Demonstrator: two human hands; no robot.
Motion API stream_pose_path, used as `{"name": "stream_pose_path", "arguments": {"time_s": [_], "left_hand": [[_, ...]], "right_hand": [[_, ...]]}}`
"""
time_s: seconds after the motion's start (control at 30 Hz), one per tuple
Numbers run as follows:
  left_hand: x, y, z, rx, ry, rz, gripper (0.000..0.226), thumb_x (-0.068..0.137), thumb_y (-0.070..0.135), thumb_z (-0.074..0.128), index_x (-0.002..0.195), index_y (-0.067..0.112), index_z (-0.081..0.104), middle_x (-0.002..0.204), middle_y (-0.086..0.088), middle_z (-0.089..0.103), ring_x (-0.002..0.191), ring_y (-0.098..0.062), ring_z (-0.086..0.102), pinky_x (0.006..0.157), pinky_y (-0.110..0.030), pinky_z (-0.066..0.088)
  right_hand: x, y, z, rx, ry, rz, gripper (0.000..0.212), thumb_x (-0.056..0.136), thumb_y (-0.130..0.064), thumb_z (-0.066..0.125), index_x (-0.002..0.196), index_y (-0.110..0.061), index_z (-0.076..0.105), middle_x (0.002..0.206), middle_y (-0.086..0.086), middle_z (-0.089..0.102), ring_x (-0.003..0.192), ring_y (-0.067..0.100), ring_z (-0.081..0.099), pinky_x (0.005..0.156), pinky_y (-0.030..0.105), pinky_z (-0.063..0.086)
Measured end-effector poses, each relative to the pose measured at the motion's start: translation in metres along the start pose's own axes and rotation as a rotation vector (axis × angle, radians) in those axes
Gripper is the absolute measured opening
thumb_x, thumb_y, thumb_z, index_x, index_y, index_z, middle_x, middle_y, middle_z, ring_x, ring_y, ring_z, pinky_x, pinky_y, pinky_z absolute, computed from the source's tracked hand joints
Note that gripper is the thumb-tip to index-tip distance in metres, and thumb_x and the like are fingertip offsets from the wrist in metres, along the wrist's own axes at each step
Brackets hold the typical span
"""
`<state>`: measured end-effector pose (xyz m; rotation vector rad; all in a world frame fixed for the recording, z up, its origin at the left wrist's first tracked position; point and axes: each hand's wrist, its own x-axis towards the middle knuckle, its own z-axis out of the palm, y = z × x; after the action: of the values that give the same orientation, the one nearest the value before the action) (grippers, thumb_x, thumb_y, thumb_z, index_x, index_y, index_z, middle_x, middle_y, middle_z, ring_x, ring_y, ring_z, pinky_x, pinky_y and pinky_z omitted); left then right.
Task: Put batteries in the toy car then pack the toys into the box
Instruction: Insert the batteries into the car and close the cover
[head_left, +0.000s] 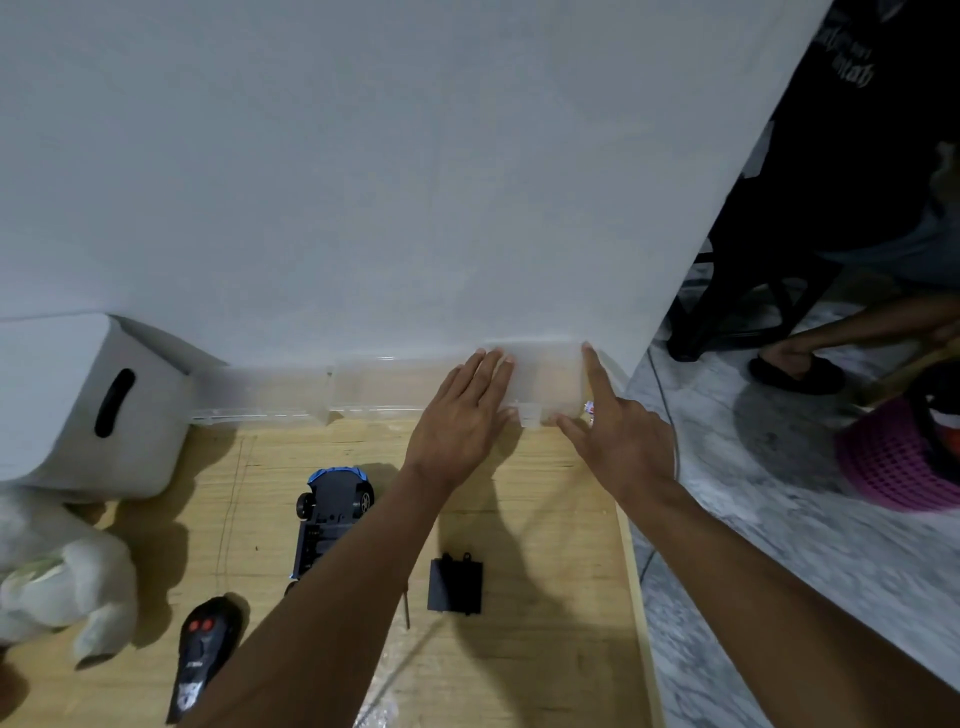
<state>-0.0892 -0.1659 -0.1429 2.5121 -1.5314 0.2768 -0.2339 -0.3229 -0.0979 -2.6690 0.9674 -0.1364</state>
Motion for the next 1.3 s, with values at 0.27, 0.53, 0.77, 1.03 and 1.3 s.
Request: {"name": "stream_pose_path", "arguments": {"time_s": [0.27, 0.53, 0.77, 1.03, 1.3], "left_hand": [[0.014, -0.011, -0.024, -0.283, 0.002, -0.07, 0.056, 0.093, 0.041, 0.068, 0.14, 0.011, 0.063, 0.147, -0.008, 0.058, 0.135, -0.03, 0.055, 0.113, -0.039, 0.042], [0.025, -0.009, -0.057, -0.559, 0.048, -0.255, 0.044, 0.091, 0.049, 0.07, 0.126, 0.023, 0.063, 0.116, 0.006, 0.074, 0.105, -0.018, 0.07, 0.088, -0.032, 0.054], [0.033, -0.006, -0.062, -0.589, 0.143, -0.314, 0.015, 0.104, 0.038, 0.057, 0.104, 0.027, 0.047, 0.107, 0.004, 0.071, 0.087, -0.023, 0.073, 0.064, -0.041, 0.061], [0.016, -0.001, -0.061, -0.484, 0.27, -0.225, 0.02, 0.102, 0.021, 0.048, 0.1, 0.024, 0.068, 0.133, 0.01, 0.065, 0.045, -0.015, 0.052, 0.046, -0.03, 0.053], [0.009, -0.002, -0.058, -0.321, 0.14, -0.21, 0.064, 0.093, 0.031, 0.073, 0.151, 0.031, 0.046, 0.166, 0.008, 0.028, 0.129, -0.017, 0.055, 0.064, -0.032, 0.061]], "right_hand": [[0.006, -0.002, -0.01, 0.125, -0.113, 0.064, 0.082, 0.093, -0.059, 0.058, 0.158, -0.043, 0.011, 0.115, 0.002, 0.067, 0.104, 0.029, 0.064, 0.083, 0.038, 0.048], [0.003, -0.005, -0.005, 0.188, -0.103, 0.145, 0.079, 0.091, -0.061, 0.059, 0.156, -0.041, 0.02, 0.111, 0.004, 0.069, 0.101, 0.03, 0.066, 0.083, 0.038, 0.05], [-0.009, -0.002, -0.008, 0.207, -0.023, 0.114, 0.055, 0.09, -0.062, 0.059, 0.137, -0.036, 0.046, 0.1, -0.002, 0.072, 0.092, 0.027, 0.068, 0.07, 0.035, 0.047], [-0.005, 0.0, -0.013, 0.127, 0.006, -0.008, 0.043, 0.091, -0.05, 0.066, 0.13, -0.035, 0.056, 0.1, -0.006, 0.074, 0.089, 0.022, 0.071, 0.072, 0.034, 0.052], [-0.001, -0.003, -0.017, 0.093, -0.027, -0.009, 0.042, 0.095, -0.049, 0.062, 0.134, -0.037, 0.051, 0.109, -0.009, 0.073, 0.095, 0.02, 0.07, 0.075, 0.034, 0.052]]}}
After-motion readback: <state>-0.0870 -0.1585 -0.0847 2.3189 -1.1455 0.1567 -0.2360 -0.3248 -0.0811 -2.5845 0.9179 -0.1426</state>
